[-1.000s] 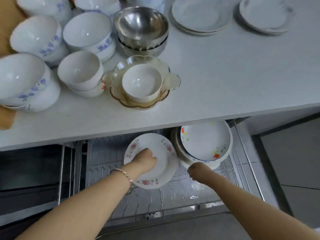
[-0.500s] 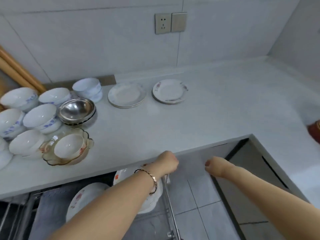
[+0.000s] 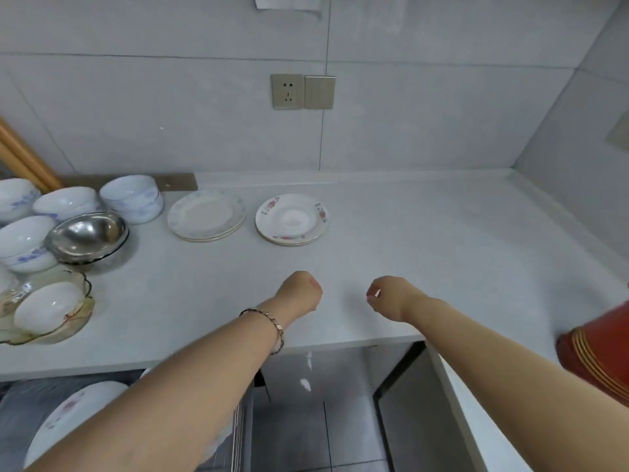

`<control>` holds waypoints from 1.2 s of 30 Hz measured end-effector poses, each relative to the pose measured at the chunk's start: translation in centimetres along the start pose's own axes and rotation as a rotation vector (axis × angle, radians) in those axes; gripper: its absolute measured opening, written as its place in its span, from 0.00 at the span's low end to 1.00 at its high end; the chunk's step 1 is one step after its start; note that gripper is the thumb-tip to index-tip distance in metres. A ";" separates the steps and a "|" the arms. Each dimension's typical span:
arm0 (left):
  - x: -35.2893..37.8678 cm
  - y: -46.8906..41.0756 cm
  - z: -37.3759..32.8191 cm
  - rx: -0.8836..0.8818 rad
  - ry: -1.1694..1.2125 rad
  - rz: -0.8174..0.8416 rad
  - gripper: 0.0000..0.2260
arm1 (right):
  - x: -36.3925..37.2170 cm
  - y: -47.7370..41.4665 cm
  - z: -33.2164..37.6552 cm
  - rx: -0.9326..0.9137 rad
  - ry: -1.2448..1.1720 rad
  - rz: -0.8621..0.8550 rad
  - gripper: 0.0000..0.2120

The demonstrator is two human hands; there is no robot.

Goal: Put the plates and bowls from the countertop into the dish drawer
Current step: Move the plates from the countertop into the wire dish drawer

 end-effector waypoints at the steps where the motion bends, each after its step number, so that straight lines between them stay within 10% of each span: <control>1: -0.9 -0.6 -0.1 -0.006 0.013 -0.023 0.09 | -0.6 -0.8 0.1 -0.005 -0.007 0.005 0.17; 10: -10.2 -9.8 1.4 -0.128 0.157 -0.165 0.06 | -5.2 -13.7 3.0 -0.033 -0.096 0.050 0.16; 17: -15.7 -21.4 5.0 -0.354 0.322 -0.198 0.24 | -9.1 -27.0 5.2 0.073 -0.216 0.056 0.22; 23: -17.5 -27.8 8.1 -0.402 0.494 -0.217 0.22 | -8.6 -35.5 4.3 0.193 -0.847 -0.012 0.27; 36: -14.4 -22.6 8.0 -0.404 0.368 -0.203 0.19 | -5.5 -30.3 -0.2 0.130 -0.920 -0.067 0.12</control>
Point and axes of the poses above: each hand's wrist, its own y-axis away from the middle knuckle, its own x-axis out of the palm, z = x × y, the point moved 9 cm from there along -y, towards the middle knuckle, and after that the axes turned 13 degrees about z, right-handed, at the moved point
